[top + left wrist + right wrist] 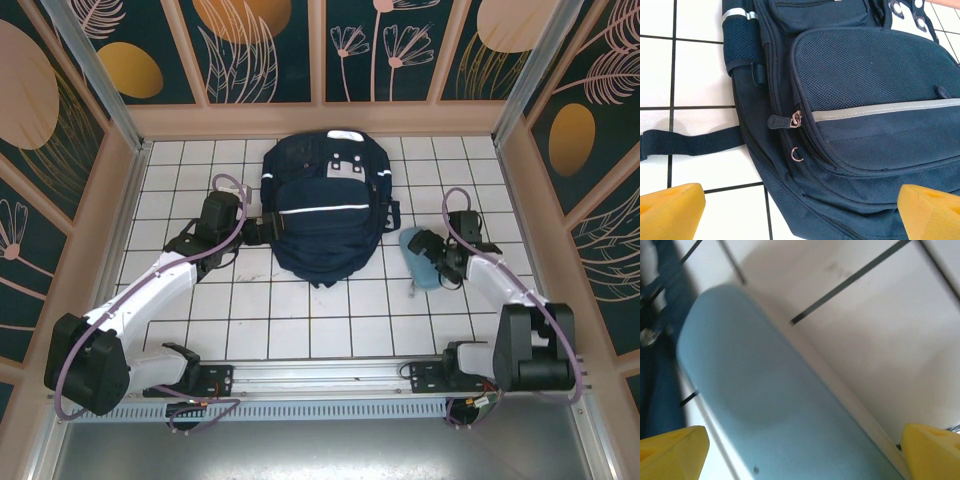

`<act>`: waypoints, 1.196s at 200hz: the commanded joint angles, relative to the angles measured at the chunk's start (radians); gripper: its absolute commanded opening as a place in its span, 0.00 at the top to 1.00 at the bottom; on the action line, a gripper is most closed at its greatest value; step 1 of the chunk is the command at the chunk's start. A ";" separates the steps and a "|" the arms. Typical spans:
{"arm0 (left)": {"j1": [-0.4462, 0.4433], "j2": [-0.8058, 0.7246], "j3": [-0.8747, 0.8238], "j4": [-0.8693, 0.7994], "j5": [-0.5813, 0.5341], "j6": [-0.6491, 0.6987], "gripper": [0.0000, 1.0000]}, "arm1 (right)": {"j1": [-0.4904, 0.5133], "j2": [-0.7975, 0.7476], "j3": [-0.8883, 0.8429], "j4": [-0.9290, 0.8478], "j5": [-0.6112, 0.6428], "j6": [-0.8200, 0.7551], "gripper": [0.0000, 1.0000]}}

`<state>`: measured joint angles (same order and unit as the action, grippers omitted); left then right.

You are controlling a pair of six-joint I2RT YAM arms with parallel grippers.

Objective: Pack the student bag

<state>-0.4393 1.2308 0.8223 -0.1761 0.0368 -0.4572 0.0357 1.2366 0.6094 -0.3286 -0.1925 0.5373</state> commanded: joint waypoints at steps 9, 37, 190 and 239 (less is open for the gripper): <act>0.001 -0.005 -0.006 0.001 0.003 0.006 0.02 | 0.027 -0.056 -0.044 -0.002 -0.173 0.015 0.01; 0.001 -0.001 -0.004 0.004 0.014 0.000 0.01 | 0.109 -0.047 0.002 -0.134 0.129 0.023 0.01; 0.001 0.029 0.047 -0.019 0.054 -0.001 0.01 | 0.425 0.169 0.109 -0.218 0.439 0.072 0.16; -0.010 0.067 0.081 -0.033 0.065 0.048 0.02 | 0.422 0.081 0.133 -0.235 0.501 0.108 0.28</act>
<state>-0.4393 1.2686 0.8581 -0.1883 0.0826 -0.4515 0.4538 1.3907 0.7071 -0.5278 0.2398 0.6132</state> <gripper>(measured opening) 0.985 0.726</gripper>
